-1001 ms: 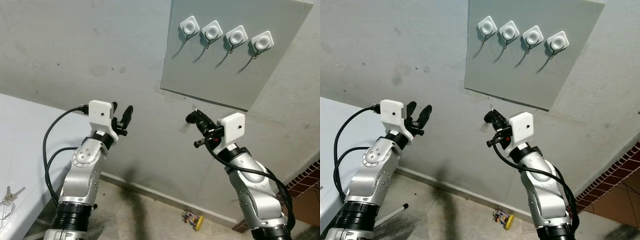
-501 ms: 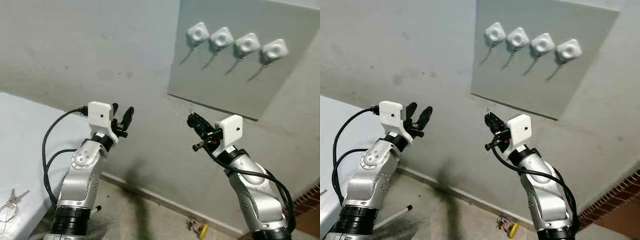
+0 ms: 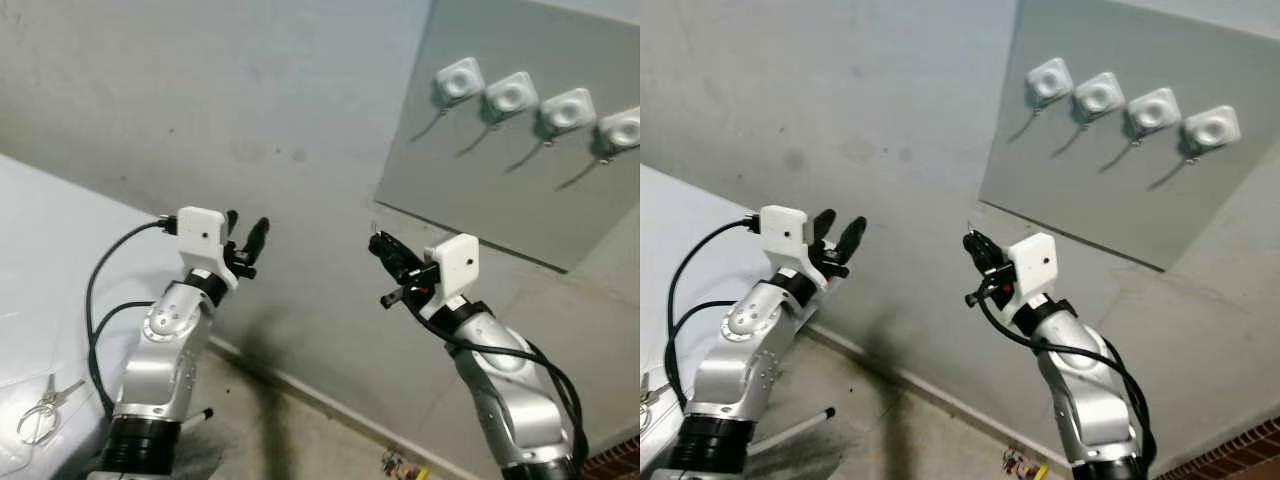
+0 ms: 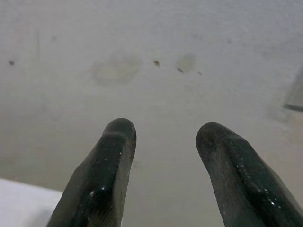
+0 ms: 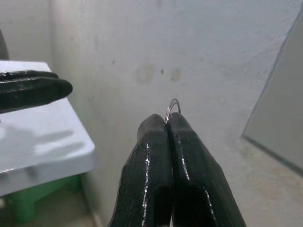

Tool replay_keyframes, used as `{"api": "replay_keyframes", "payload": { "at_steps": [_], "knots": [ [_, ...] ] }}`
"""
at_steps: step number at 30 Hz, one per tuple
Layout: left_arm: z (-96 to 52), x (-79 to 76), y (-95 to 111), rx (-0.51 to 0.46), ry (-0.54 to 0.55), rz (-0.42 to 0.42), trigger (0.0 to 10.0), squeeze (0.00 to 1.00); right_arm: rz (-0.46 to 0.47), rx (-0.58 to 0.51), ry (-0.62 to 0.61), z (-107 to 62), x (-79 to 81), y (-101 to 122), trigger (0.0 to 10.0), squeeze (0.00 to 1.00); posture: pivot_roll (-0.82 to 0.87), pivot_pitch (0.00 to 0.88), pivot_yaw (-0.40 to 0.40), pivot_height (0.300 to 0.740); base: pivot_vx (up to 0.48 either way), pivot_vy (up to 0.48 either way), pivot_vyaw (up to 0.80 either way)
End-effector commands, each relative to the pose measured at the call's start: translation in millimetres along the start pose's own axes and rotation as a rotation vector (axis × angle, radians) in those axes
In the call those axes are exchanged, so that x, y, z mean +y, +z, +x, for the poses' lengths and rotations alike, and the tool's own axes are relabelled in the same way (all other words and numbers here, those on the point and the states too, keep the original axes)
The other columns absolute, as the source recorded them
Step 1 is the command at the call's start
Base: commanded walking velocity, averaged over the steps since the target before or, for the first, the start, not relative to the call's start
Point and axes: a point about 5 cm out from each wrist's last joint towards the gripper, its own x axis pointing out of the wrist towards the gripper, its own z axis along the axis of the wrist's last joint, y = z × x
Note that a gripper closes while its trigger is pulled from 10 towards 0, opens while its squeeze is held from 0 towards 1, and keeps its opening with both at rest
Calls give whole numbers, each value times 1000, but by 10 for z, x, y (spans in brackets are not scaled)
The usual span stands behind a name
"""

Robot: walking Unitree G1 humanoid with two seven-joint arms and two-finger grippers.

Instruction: Hang keys on a hook

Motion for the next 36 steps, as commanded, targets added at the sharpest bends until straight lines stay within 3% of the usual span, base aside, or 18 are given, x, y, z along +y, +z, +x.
{"api": "replay_keyframes", "payload": {
  "at_steps": [1, 15, 23, 36],
  "knots": [
    [63, -145, 58, -21, -45, -6, 10000, 0, -24, -8, -19, -38, -88, 63, 10000, 0, -68, 0, -75, 740, 285, 0, 0],
    [55, -175, 109, -69, -41, 21, 10000, 0, -22, -7, -15, -38, -76, 64, 10000, 0, -67, 0, -73, 740, 181, 0, 0],
    [31, -497, 421, -188, -288, 40, 10000, 0, -16, -41, 39, 90, -72, 159, 10000, 0, -71, 0, -68, 740, 0, 0, 0],
    [19, -665, 698, -253, -401, 38, 10000, 0, -33, -94, 55, 386, -123, 268, 10000, 0, -67, 0, -54, 740, 0, 0, 0]
  ]
}}
